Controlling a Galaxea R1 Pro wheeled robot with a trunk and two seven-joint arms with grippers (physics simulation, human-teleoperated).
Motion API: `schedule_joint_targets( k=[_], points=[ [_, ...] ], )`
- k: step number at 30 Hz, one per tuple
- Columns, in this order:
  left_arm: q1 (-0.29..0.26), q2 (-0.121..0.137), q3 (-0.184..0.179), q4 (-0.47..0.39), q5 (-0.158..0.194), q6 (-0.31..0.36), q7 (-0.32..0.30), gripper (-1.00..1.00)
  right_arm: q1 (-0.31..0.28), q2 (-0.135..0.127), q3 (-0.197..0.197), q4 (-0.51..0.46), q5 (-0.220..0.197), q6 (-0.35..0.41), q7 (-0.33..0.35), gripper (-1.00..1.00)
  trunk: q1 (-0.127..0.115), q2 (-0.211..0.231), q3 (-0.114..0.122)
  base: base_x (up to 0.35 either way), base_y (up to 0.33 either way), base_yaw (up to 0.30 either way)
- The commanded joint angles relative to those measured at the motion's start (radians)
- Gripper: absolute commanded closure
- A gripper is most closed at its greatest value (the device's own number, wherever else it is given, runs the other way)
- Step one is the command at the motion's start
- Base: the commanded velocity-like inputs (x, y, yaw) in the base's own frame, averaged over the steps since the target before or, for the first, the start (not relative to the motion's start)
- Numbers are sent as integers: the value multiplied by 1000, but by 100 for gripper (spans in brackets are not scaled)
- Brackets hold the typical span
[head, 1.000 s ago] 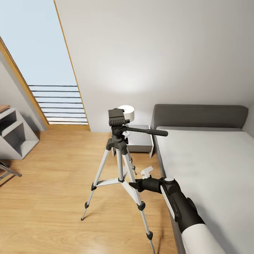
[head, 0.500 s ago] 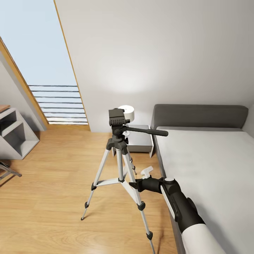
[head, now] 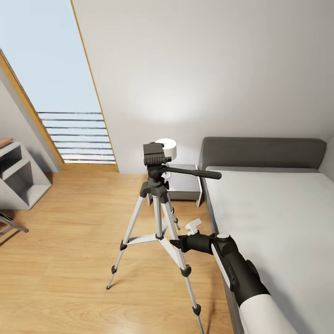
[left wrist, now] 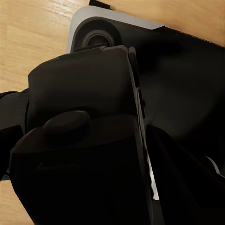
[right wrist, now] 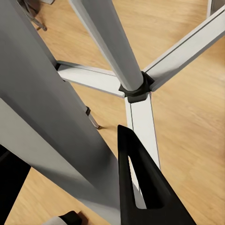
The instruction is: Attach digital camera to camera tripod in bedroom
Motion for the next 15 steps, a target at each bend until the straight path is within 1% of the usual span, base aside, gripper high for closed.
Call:
schedule_joint_targets(
  k=[1, 11, 15],
  points=[
    [-1, 0, -9, 1, 8, -2, -5, 100, -1, -1, -1, -1, 18, -1, 7, 100, 1, -2, -2, 0, 0, 0],
    [-1, 4, -11, 2, 4, -2, -5, 100, -1, -6, 0, -1, 18, -4, 8, 100, 1, -2, -2, 0, 0, 0],
    [-1, 5, -15, 0, -5, -3, -5, 100, -1, -6, 0, -1, 18, -4, 8, 100, 1, -2, -2, 0, 0, 0]
  ],
)
